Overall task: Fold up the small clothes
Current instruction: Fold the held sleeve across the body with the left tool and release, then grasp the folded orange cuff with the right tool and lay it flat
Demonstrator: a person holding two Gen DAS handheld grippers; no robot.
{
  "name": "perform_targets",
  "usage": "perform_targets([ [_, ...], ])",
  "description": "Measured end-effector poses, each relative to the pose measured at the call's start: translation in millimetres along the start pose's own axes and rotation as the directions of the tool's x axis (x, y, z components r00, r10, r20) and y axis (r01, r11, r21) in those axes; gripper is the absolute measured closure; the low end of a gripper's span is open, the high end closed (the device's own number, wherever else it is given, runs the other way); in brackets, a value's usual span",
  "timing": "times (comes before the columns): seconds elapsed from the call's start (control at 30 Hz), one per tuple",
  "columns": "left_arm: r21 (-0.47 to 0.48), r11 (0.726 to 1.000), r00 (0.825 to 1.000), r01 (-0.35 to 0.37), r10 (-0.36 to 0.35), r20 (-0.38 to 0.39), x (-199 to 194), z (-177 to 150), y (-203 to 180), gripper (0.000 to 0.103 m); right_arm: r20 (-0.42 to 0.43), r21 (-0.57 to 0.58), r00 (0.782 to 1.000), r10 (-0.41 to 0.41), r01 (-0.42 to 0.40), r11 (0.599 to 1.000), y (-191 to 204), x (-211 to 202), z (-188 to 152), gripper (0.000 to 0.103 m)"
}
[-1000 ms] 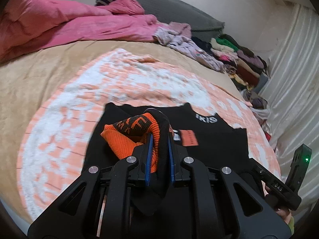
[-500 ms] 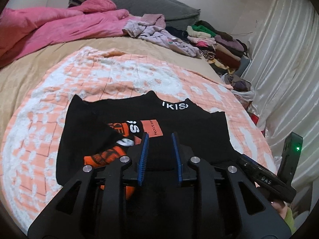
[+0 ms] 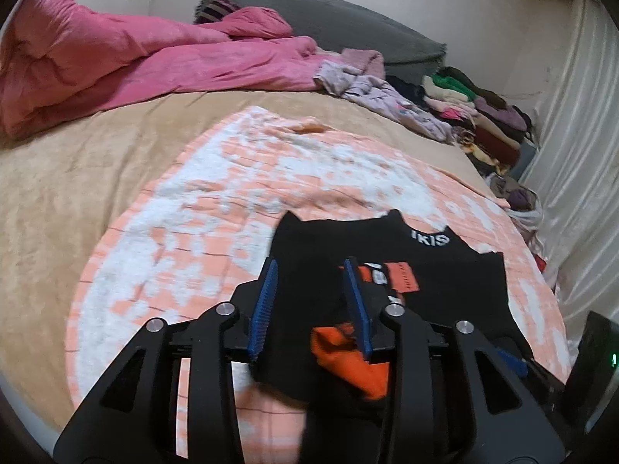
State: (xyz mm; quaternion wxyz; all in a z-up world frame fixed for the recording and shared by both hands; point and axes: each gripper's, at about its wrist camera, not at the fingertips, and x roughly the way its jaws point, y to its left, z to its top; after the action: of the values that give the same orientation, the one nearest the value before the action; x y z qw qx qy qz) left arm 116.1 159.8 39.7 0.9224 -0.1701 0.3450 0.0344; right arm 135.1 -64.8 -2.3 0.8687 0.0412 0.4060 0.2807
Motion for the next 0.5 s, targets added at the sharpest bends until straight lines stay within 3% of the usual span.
perform_targets([
  [0.23,-0.052,0.998,1.0,-0.024,0.024,-0.001,-0.2,0.3,28.3,0.061,0.02,-0.24,0.999,-0.031,0.035,0.97,81.0,27.6,-1.9,0.004],
  [0.4,-0.098,0.995,1.0,-0.023,0.023,-0.006,1.3,-0.1,45.3,0.06,0.031,-0.342,0.996,-0.082,0.088,0.936,104.3,47.4,-5.1,0.007],
  [0.47,-0.108,0.994,1.0,-0.022,0.021,-0.012,3.0,-0.7,47.9,0.06,0.025,-0.355,0.992,-0.126,0.127,0.926,104.8,58.5,-6.5,0.021],
  [0.5,-0.112,0.994,1.0,-0.019,0.017,-0.014,3.4,-1.2,48.3,0.06,0.016,-0.358,0.99,-0.143,0.139,0.923,103.0,63.9,-7.0,0.023],
])
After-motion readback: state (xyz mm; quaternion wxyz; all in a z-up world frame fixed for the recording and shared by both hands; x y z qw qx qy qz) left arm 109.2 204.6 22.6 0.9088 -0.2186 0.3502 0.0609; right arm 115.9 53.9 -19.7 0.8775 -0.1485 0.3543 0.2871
